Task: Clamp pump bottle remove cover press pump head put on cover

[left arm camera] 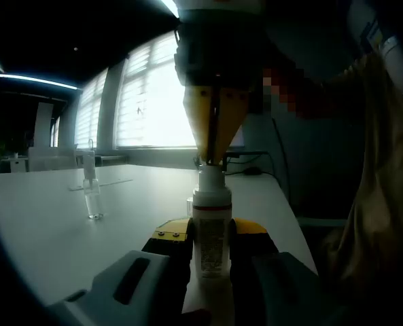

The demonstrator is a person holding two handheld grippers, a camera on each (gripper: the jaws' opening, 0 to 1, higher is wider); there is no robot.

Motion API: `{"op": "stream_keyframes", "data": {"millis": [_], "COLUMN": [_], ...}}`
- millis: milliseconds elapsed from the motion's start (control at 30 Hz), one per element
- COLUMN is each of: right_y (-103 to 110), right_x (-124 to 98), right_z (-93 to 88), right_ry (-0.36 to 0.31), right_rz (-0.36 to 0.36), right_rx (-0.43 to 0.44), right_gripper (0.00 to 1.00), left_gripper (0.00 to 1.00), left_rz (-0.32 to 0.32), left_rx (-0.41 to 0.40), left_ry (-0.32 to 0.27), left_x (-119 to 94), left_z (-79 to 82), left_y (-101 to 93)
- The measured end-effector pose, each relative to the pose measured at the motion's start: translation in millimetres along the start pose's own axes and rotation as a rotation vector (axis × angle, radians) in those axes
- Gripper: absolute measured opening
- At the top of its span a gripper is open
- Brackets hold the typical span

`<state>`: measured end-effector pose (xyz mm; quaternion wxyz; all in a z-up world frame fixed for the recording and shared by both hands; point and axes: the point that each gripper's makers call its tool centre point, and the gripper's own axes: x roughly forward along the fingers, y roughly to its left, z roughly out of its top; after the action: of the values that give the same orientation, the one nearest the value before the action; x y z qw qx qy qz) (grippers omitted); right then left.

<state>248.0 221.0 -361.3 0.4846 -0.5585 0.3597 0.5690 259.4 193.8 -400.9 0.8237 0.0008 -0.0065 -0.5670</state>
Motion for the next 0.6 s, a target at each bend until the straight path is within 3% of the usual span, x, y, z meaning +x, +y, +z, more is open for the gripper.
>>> {"op": "stream_keyframes", "data": {"millis": [600], "right_y": [-0.9], "right_x": [-6.7], "right_z": [1.6], "right_ry": [-0.008], "right_rz": [-0.058], "right_rx": [-0.028], "right_gripper": [0.00], "left_gripper": [0.12], "left_rz": [0.000], "left_rx": [-0.002], "left_ry": [0.000], "left_x": [-0.6], "left_z": [0.1], "left_y": [1.1]}}
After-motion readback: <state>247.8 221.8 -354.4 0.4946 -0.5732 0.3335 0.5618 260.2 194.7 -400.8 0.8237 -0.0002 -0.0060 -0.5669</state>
